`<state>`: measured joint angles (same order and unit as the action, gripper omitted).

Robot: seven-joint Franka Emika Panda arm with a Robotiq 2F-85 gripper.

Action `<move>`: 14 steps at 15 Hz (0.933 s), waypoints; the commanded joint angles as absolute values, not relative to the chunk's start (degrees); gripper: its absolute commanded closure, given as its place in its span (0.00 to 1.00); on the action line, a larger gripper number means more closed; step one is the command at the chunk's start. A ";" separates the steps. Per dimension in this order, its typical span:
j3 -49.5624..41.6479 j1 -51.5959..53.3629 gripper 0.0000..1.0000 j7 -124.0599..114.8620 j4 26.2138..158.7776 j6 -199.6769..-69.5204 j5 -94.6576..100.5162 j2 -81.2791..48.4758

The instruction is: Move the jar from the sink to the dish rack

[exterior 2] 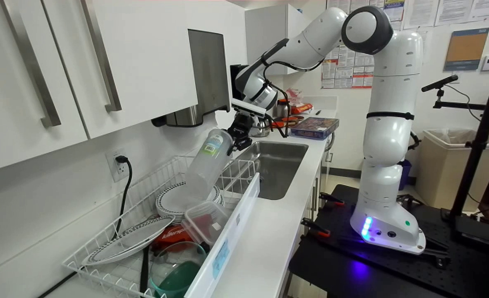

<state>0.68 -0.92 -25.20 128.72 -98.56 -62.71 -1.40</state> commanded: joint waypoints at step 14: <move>2.90 4.62 0.54 -26.53 123.45 -104.76 -63.49 -10.77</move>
